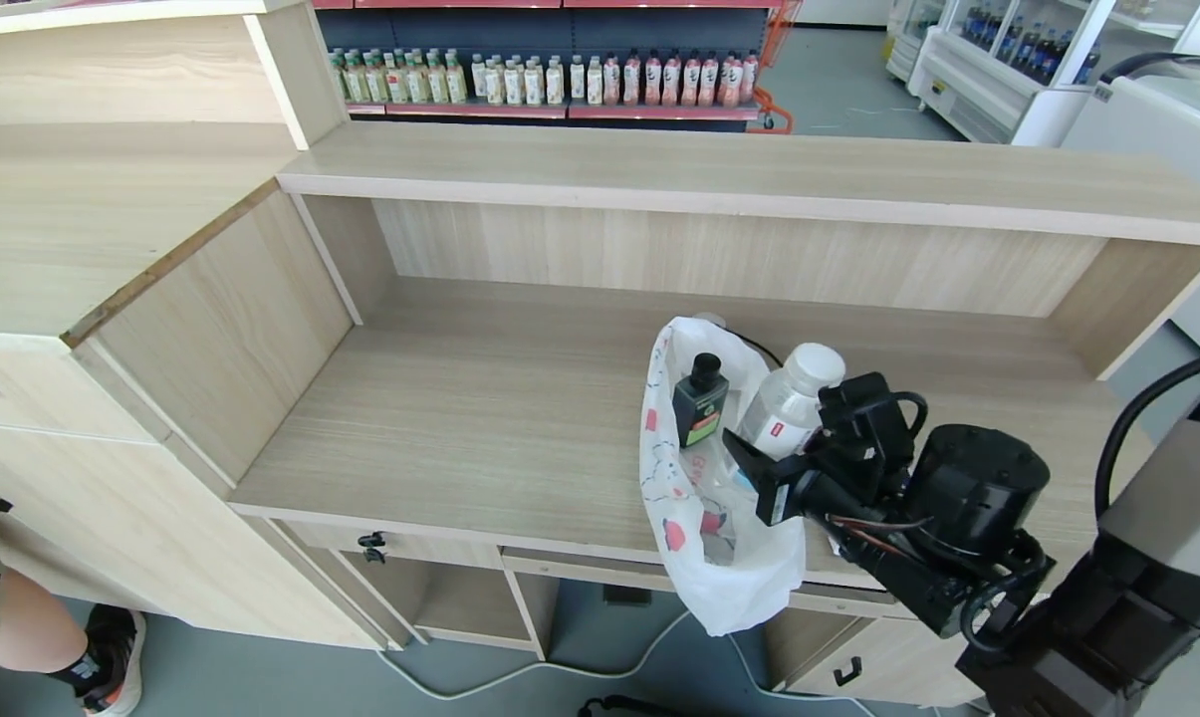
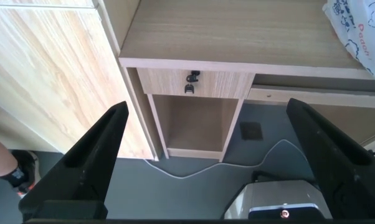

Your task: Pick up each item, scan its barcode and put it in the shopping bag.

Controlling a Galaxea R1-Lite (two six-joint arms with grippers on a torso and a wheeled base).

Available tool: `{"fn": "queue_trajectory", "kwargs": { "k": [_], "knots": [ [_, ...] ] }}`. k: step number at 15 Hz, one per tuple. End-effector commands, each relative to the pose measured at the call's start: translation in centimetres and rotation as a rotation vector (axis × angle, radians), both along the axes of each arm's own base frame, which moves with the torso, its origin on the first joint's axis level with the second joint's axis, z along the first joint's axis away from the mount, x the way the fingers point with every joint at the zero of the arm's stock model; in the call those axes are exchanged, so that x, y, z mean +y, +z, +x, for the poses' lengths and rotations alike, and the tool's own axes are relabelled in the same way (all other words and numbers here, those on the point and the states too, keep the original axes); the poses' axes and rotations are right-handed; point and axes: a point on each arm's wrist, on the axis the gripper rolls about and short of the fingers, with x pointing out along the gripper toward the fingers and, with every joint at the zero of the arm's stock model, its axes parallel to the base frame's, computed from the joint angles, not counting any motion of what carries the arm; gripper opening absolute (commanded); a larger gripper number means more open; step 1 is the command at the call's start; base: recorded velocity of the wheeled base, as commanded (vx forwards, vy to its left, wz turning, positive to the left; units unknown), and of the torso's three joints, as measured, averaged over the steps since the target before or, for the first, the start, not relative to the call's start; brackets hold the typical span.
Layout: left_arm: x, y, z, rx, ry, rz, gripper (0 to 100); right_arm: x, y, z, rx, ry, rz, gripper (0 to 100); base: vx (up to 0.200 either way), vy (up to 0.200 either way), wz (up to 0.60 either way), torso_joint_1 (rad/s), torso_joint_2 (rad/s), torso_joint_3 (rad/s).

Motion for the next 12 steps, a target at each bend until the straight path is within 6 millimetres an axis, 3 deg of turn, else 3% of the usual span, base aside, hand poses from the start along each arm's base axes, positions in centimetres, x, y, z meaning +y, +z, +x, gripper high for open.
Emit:
{"fn": "queue_trajectory", "kwargs": {
  "k": [1, 6, 12],
  "knots": [
    [0.0, 0.0, 0.0, -0.001, 0.001, 0.000, 100, 0.6, -1.7, 0.8, 0.038, 0.007, -0.025, 0, 0.000, 0.000, 0.00, 0.000, 0.00, 0.000],
    [0.0, 0.0, 0.0, -0.001, 0.001, 0.002, 100, 2.0, -3.1, 3.2, 0.028, 0.005, -0.020, 0, 0.000, 0.000, 0.00, 0.000, 0.00, 0.000],
    [0.0, 0.0, 0.0, -0.001, 0.003, 0.002, 100, 2.6, -5.5, 4.4, 0.055, 0.001, -0.064, 0, 0.000, 0.000, 0.00, 0.000, 0.00, 0.000]
  ]
}}
